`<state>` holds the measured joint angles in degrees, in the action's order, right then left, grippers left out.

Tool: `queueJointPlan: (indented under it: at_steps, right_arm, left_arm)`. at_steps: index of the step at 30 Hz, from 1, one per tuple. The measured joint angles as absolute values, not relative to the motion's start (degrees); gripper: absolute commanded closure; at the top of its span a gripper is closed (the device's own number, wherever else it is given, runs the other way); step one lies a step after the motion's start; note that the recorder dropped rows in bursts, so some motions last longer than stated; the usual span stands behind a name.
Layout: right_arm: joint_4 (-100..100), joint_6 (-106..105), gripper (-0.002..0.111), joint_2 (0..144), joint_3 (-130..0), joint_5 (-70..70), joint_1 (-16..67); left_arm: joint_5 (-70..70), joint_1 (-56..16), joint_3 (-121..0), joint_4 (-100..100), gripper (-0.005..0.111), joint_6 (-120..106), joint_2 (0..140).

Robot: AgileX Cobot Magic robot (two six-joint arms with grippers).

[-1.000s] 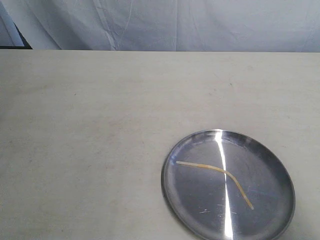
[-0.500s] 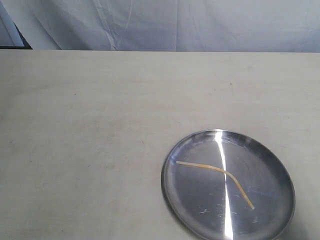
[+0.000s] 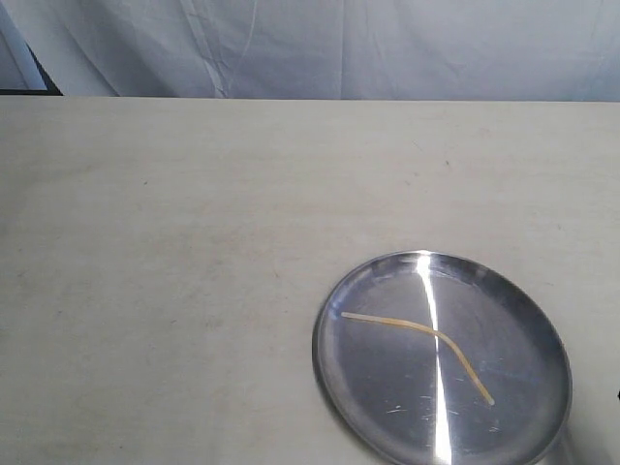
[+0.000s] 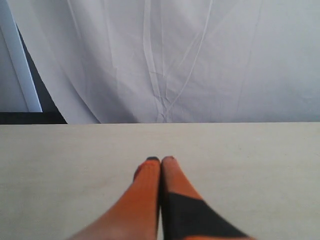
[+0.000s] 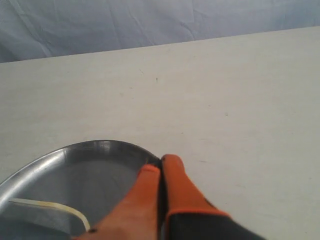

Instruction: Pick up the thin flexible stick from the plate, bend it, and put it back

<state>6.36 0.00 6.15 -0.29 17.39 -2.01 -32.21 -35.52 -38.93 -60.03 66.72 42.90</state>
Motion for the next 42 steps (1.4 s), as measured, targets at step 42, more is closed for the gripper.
queueJointPlan:
  at_steps: [42]
  right_arm:
    - [7.1, 0.0, 0.108, 4.4, -0.2, 17.9, -2.0]
  left_arm:
    - [-15.9, -14.5, -13.6, -7.2, 0.107, 3.8, 14.2]
